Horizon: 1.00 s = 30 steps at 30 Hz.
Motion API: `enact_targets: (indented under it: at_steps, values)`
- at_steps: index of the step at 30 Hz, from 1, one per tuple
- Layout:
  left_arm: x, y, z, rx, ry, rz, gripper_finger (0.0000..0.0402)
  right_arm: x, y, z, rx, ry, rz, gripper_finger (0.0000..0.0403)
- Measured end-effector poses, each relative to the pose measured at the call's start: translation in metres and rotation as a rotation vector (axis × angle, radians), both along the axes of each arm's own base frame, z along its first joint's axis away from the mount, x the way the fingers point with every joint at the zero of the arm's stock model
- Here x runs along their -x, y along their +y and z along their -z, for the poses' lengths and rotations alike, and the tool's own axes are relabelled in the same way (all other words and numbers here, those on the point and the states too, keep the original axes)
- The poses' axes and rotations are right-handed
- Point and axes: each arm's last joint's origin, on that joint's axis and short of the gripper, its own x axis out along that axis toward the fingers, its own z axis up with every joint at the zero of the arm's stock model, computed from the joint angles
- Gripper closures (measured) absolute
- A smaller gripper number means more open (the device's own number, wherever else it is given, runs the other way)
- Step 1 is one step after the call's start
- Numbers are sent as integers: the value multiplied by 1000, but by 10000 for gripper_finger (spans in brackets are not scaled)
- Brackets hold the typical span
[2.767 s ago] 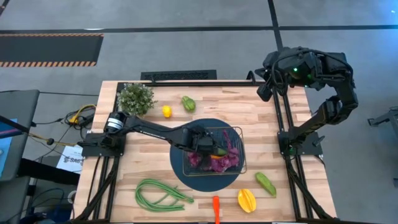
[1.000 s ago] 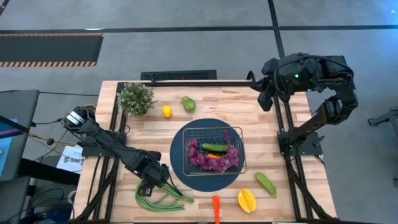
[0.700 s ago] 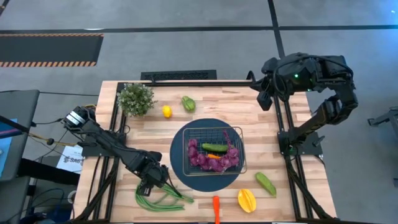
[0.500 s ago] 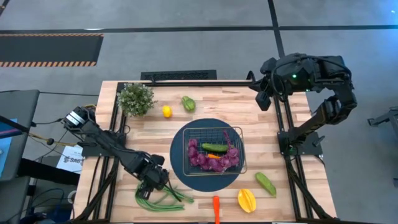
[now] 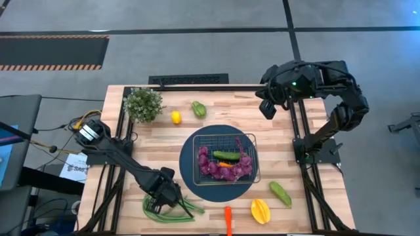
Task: Build produce basket
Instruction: Put the green beans into the gold wire basket
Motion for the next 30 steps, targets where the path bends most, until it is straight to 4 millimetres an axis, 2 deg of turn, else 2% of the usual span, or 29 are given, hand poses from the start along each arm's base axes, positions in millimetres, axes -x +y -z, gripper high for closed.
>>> enact_targets:
  at_steps: [7, 17, 24, 30]
  values:
    - [-5, 0, 8, -13, 2, 1, 205, -9, 0, 4, 8, 27, -11, 367]
    - [-7, -2, 19, -29, 15, 0, 205, -10, 0, 5, 10, 29, -13, 368]
    - [-14, -5, 38, -46, 54, -13, 205, -10, 0, 5, 9, 29, -14, 368]
    - [-19, -3, 37, -88, 49, -59, 216, -10, 0, 5, 9, 29, -14, 368]
